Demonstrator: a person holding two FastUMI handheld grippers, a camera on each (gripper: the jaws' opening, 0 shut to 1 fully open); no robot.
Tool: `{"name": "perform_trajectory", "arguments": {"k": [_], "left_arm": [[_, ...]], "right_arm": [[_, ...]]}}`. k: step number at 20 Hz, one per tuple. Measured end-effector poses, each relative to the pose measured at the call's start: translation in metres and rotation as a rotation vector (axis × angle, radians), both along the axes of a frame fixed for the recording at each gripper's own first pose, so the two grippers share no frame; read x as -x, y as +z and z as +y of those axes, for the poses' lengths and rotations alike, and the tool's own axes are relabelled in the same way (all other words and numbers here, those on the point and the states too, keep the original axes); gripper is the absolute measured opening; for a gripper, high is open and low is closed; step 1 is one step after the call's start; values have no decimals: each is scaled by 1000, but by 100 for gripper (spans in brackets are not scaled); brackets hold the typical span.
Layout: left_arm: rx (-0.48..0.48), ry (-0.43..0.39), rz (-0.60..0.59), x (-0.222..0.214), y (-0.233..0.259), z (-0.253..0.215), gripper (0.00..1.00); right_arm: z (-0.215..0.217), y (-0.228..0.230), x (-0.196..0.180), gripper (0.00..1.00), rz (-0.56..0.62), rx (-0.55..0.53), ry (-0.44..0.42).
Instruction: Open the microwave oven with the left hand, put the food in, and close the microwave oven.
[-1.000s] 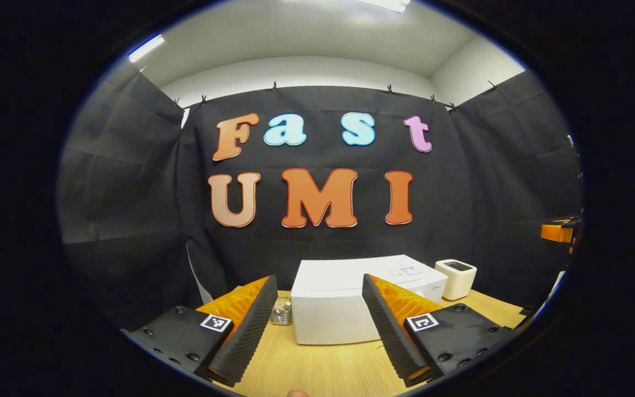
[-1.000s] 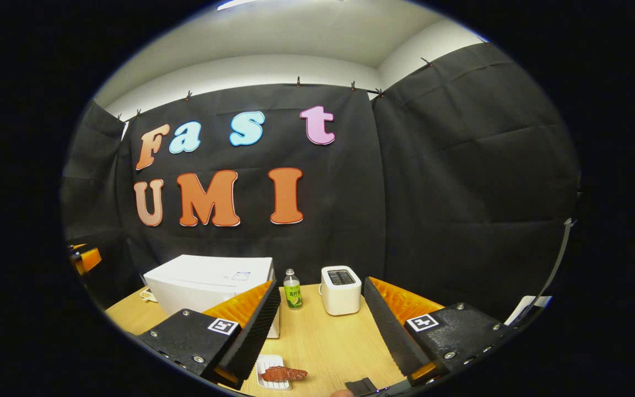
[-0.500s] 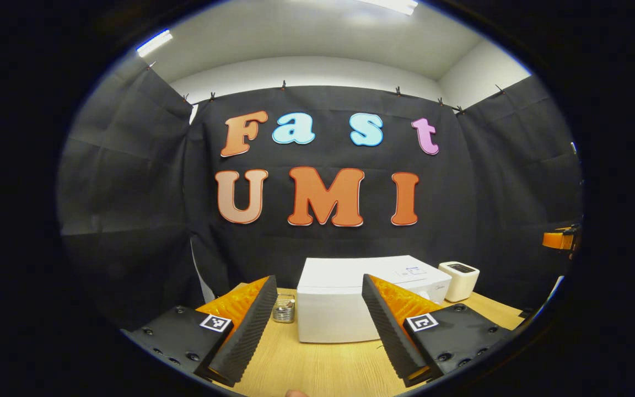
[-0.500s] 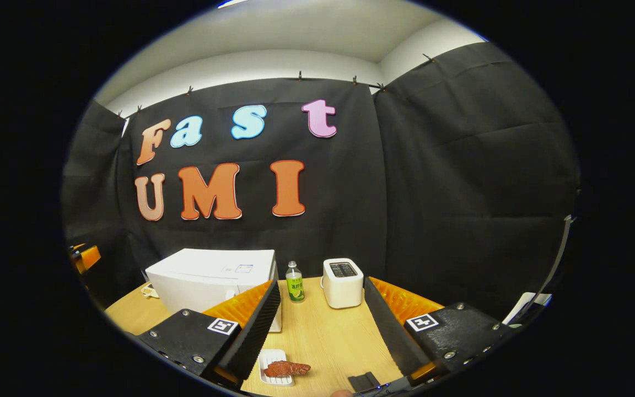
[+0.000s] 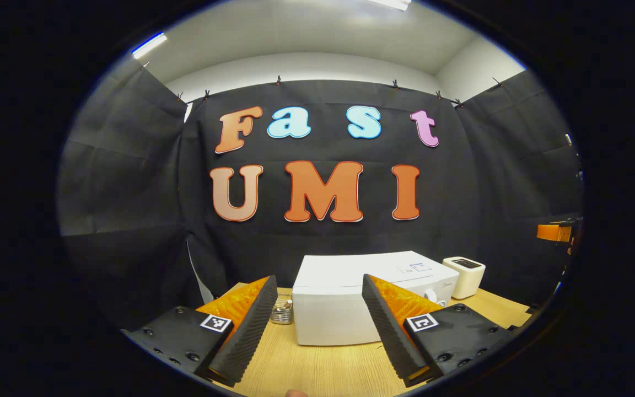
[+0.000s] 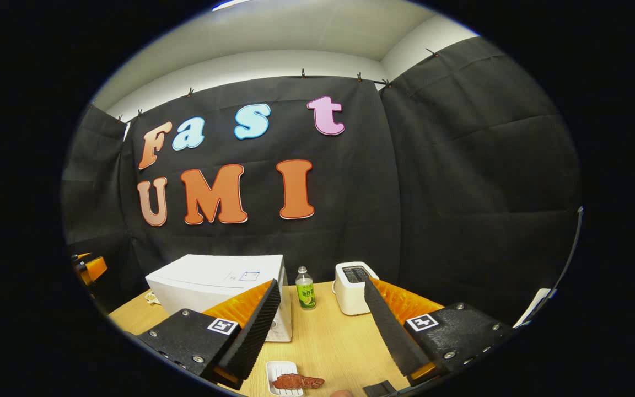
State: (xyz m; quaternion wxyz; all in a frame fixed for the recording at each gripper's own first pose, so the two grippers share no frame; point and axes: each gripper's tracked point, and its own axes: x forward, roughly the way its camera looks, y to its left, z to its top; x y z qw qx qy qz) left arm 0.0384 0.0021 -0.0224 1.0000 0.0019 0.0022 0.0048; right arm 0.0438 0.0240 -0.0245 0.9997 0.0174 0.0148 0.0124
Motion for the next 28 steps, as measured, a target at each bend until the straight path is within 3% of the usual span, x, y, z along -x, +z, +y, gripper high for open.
{"name": "perform_trajectory", "arguments": {"k": [8, 13, 19, 28], "left_arm": [[35, -16, 19, -15, -13, -31, 97], [86, -92, 50, -22, -36, -91, 98], [84, -157, 67, -40, -77, -161, 97], [37, -191, 130, -87, -147, -230, 99]], "right_arm": [[-12, 14, -4, 95, -48, 20, -15], [-26, 2, -1, 95, -28, 17, -27], [-46, -8, 3, 95, -17, 19, -50], [-82, -39, 2, 95, 45, 12, -89]]}}
